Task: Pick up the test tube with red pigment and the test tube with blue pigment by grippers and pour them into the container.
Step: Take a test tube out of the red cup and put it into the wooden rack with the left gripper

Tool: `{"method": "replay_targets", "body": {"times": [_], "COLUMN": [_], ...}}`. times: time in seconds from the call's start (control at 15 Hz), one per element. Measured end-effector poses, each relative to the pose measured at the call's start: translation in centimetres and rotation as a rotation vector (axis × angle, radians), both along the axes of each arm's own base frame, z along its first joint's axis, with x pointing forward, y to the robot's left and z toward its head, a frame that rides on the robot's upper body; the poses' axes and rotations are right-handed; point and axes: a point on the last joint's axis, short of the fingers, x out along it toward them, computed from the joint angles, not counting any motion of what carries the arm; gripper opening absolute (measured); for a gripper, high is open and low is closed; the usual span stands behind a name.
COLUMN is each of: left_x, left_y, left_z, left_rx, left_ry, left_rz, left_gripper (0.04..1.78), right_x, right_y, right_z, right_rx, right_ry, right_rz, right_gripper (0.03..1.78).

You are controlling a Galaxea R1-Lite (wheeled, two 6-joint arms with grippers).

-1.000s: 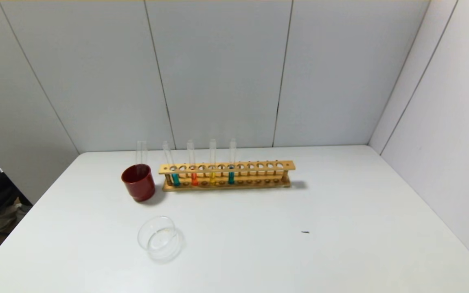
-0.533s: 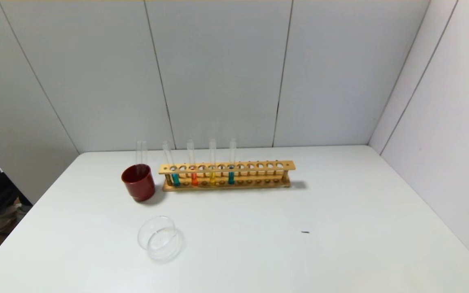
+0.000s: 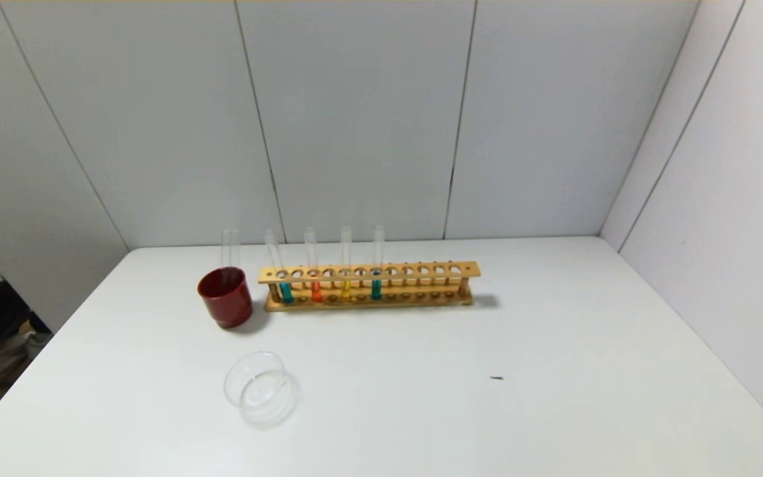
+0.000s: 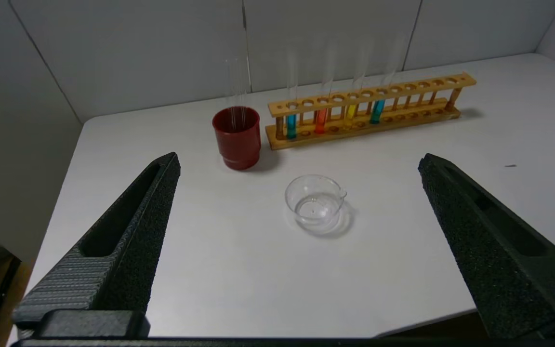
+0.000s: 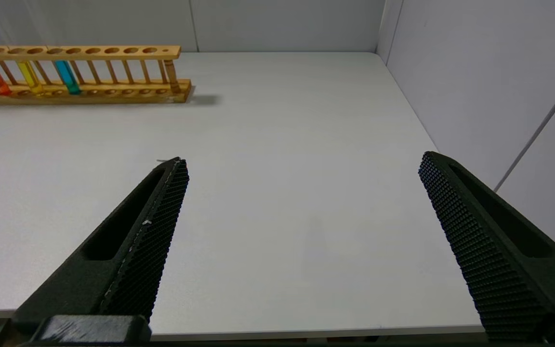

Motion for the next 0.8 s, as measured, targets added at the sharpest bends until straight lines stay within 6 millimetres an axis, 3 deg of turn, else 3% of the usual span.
{"method": "replay_targets", "body": {"times": [0.13,0.33,0.53,0.8], "left_x": [3.8,12.1,20.5,28.3], "left_y": [0.0,-0.4,-1.5,-4.0], "left_z": [3.1,5.7,5.8,3.2], "left_rx": [0.000,0.004,0.009,0.020], "left_ry": [0.050,0.128,0.172,0.218], "left_rz": [-0.008,-0.035,-0.081,-0.146], "left_gripper": [1.75,1.75,1.75,1.75], "right_x": [0.0,0.0,0.0,0.0], "right_y": [0.0,0.0,0.0,0.0], "right_z": [0.0,0.0,0.0,0.0], "right_rx": [0.000,0.000,0.000,0.000], "right_ry": [0.000,0.000,0.000,0.000], "right_rz": [0.000,0.000,0.000,0.000], "right_gripper": [1.75,1.75,1.75,1.75]}}
